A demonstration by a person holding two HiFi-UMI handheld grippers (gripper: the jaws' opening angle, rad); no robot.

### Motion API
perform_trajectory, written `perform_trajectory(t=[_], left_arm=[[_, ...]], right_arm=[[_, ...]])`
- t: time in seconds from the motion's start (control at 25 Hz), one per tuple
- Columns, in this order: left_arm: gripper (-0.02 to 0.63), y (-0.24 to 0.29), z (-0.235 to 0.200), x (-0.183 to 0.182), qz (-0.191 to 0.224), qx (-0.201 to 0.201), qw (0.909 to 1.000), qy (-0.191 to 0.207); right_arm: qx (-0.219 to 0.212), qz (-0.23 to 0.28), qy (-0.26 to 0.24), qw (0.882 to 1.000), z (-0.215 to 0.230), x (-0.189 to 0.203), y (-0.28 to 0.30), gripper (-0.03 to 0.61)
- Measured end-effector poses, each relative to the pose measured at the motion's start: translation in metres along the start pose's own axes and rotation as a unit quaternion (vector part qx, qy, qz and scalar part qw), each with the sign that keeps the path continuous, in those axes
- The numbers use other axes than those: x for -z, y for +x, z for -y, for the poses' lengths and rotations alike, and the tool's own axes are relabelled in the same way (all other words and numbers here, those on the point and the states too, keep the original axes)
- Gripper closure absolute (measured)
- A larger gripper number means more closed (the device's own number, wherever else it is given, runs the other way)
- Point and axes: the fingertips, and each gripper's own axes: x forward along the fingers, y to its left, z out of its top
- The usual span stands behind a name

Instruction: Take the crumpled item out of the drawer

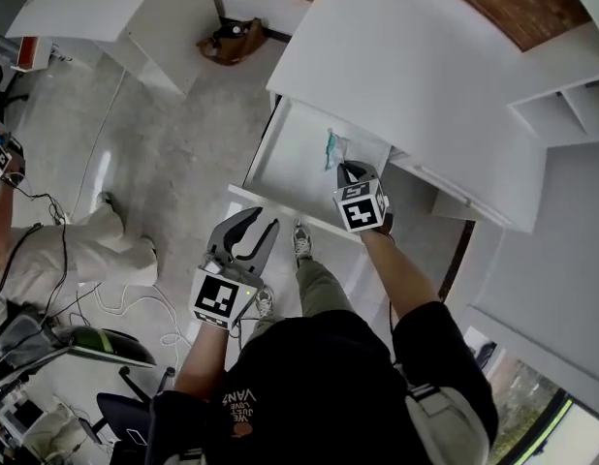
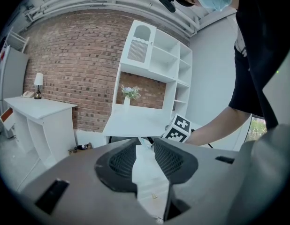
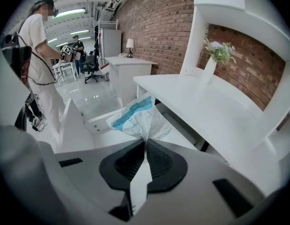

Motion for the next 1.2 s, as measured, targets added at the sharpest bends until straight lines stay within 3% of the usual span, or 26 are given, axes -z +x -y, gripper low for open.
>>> perform_trajectory(t=[0.6,1.2], left_arm=[[0.512,-0.072,0.036,-0.014,0.043,0.003,0.9987,0.026],[0.512,-0.155,0.073,-0.016,0.082,0.014,0.9952,0.052]], right_arm=[[0.041,0.111,0.040,0.992,-0.039,-0.003,-0.138,0.565],[0.092,0.212,0.085,0.969,-0.093,0.014,-0.274,0.565]])
